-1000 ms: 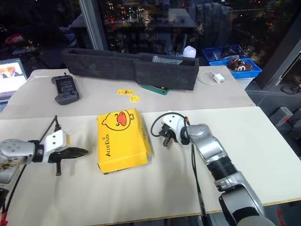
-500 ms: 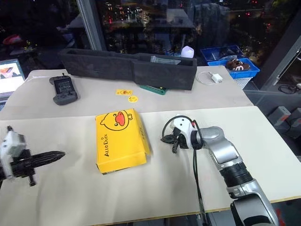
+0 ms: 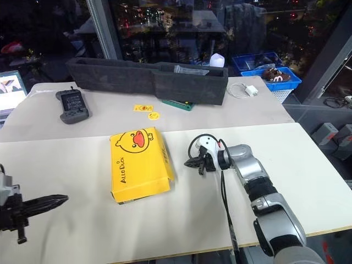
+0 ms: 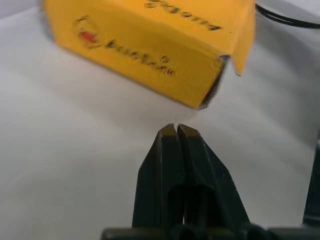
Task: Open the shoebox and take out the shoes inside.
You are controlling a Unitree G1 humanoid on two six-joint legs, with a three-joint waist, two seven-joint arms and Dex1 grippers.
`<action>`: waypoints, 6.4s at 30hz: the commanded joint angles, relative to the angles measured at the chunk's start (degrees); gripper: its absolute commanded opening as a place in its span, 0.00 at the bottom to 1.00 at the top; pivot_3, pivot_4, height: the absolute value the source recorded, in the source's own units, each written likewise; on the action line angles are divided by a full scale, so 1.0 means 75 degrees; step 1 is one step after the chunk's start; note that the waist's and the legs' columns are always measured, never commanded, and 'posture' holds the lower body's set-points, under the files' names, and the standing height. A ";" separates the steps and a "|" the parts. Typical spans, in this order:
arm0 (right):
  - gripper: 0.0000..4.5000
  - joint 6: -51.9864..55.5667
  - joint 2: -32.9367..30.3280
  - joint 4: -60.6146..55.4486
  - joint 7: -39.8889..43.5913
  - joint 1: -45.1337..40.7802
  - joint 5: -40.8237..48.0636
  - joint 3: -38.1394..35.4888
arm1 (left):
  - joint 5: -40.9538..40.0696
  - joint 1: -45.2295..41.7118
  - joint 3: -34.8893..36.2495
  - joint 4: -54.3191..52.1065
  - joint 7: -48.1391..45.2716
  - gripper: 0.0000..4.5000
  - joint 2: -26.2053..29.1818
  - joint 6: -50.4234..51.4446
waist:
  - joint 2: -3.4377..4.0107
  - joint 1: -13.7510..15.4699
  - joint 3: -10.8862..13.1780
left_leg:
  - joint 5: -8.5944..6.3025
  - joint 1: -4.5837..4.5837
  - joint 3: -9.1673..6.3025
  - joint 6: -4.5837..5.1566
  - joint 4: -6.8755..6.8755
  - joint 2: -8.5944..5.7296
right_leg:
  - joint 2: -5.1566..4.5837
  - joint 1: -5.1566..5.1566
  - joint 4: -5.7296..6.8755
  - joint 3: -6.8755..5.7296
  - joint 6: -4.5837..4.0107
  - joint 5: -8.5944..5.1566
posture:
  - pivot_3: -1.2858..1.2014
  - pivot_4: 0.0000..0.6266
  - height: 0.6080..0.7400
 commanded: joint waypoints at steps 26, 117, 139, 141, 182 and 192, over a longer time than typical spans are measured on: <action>0.00 0.1309 0.3186 -0.2477 -0.0779 -0.2509 0.0389 0.1088 | -0.0472 0.0635 0.0543 -0.1270 0.0530 0.01 -0.0182 -0.0005 | 0.0006 -0.0072 0.0002 | -0.0027 0.0007 0.0004 -0.0045 -0.0003 0.0025 | 0.0015 -0.0016 0.0020 -0.0005 -0.0021 -0.0006 | 0.52 0.24 0.98; 0.73 -0.9274 0.1904 0.1869 -0.2571 -0.3689 -0.6638 0.4337 | -0.1948 -0.0633 0.0565 -0.2252 0.2171 0.00 0.0417 0.1379 | -0.0017 -0.0061 -0.0021 | -0.0064 0.0141 0.0028 -0.0105 -0.0042 0.0144 | 0.0136 0.0032 0.0045 0.0009 -0.0142 -0.0071 | 0.52 0.24 0.98; 0.04 -0.9243 0.1928 0.1793 -0.2606 -0.3524 -0.6602 0.4349 | -0.1960 -0.0732 0.0497 -0.2221 0.2243 0.00 0.0480 0.1457 | -0.0025 -0.0063 -0.0028 | -0.0065 0.0178 0.0029 -0.0106 -0.0080 0.0143 | 0.0142 0.0045 0.0046 0.0016 -0.0159 -0.0081 | 0.52 0.24 0.98; 0.02 -0.9255 0.1936 0.1789 -0.2578 -0.3506 -0.6550 0.4328 | -0.1955 -0.0741 0.0496 -0.2222 0.2238 0.00 0.0492 0.1473 | -0.0026 -0.0064 -0.0031 | -0.0065 0.0179 0.0029 -0.0106 -0.0084 0.0143 | 0.0142 0.0045 0.0045 0.0017 -0.0160 -0.0082 | 0.52 0.24 0.98; 0.00 -0.9252 0.0909 0.0319 -0.5997 -0.4009 -0.6165 0.2296 | -0.1441 -0.1597 -0.0430 -0.1577 0.1789 0.00 0.0770 0.1321 | -0.0046 -0.0205 -0.0031 | -0.0062 0.0162 0.0040 -0.0102 -0.0123 0.0157 | 0.0210 -0.0004 0.0048 0.0104 -0.0157 -0.0080 | 0.52 0.24 0.98; 0.00 -0.9076 0.0858 -0.0122 -0.5957 -0.3114 -0.5862 0.2237 | -0.1368 -0.1591 -0.0413 -0.1550 0.1688 0.00 0.0813 0.1348 | -0.0047 -0.0207 -0.0031 | -0.0062 0.0163 0.0042 -0.0102 -0.0120 0.0155 | 0.0210 -0.0003 0.0051 0.0110 -0.0146 -0.0073 | 0.52 0.24 0.98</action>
